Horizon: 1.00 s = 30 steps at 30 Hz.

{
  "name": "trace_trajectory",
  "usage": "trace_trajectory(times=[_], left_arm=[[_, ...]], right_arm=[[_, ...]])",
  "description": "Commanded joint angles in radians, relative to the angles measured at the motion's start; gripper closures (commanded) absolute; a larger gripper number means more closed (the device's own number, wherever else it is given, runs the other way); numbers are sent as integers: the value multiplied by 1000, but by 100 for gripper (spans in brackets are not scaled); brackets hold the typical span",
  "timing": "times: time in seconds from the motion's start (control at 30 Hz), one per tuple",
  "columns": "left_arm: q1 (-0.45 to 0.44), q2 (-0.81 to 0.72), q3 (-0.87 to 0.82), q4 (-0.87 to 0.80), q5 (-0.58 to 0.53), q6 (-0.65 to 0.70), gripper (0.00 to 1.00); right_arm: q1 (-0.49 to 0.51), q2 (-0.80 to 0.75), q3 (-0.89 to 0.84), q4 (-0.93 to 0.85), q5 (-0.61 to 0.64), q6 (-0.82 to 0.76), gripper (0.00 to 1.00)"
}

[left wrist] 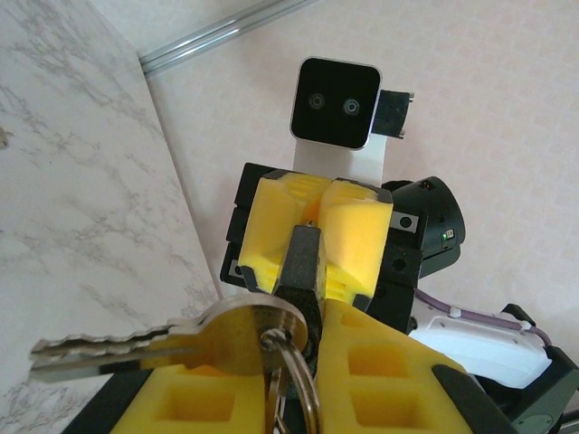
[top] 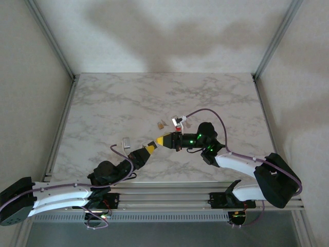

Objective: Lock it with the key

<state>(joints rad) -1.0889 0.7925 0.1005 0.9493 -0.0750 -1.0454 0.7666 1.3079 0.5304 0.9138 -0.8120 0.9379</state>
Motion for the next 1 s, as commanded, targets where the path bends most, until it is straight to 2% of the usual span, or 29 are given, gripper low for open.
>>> trace_trajectory(times=[0.0,0.1,0.13,0.23,0.33,0.5,0.97], left_arm=[[-15,2,55,72,85,21,100],[-14,-4,74,27,88,30,100],[-14,-8,78,15,89,31,94],[-15,-25,88,-19,89,40,56],[-15,-43,96,-53,90,47,39],[-14,-76,92,-100,83,49,30],[-12,-216,64,-350,37,45,28]], right_arm=[[85,2,14,-77,-80,-38,100],[85,-20,11,-107,-56,-55,100],[84,-23,10,-107,-51,-56,100],[81,-28,1,-96,-28,-43,100],[70,-31,-15,-75,1,-23,100],[45,-23,-36,-15,10,23,100],[-65,-59,-89,105,14,136,100]])
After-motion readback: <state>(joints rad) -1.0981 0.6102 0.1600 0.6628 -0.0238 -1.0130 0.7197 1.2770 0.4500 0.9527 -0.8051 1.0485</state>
